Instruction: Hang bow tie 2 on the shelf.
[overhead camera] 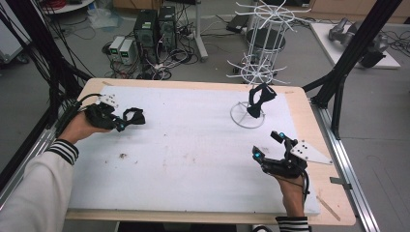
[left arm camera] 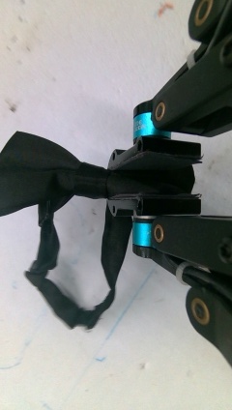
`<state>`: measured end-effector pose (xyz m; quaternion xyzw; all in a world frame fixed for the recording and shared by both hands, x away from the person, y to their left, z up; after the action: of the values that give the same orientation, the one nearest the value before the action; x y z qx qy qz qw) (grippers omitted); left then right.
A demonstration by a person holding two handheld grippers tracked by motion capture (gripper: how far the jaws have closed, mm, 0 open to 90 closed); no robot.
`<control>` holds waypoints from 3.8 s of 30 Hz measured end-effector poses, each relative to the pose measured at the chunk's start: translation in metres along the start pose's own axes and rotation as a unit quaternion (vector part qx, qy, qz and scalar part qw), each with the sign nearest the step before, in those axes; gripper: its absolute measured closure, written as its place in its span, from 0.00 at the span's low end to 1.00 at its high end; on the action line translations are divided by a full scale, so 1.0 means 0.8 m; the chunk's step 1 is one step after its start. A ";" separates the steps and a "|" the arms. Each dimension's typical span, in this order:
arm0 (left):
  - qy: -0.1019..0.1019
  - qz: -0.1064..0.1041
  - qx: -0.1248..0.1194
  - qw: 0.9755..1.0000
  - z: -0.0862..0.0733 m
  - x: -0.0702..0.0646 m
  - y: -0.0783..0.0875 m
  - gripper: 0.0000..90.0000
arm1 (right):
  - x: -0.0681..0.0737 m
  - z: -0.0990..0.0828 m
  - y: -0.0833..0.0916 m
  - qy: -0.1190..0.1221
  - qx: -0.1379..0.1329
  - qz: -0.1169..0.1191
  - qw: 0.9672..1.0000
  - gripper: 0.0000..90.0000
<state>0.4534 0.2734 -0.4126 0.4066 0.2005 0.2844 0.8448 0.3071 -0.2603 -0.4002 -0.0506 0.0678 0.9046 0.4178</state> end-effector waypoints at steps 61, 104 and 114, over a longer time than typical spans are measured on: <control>-0.047 -0.195 -0.170 0.965 0.078 -0.144 0.003 0.86 | 0.024 0.090 -0.091 0.063 -0.008 0.217 0.974 0.12; -0.066 -0.279 -0.212 0.934 0.107 -0.217 -0.029 0.86 | 0.071 0.106 -0.162 0.085 0.023 0.345 0.935 0.23; -0.077 -0.280 -0.213 0.933 0.113 -0.225 -0.030 0.86 | 0.072 0.106 -0.162 0.077 0.035 0.350 0.933 0.39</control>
<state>0.3763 0.0935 -0.3594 0.1649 0.1754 0.0404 0.9698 0.3661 -0.1200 -0.3354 -0.0785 0.1449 0.9839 0.0697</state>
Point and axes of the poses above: each handheld gripper's, and its own axes: y roughly backward along the jaws, z roughly out of its top, x roughly to its left, the point moved 4 cm from there along -y, roughly forward along the jaws, and after that the axes turned 12 degrees about y, right-handed, at the moved point
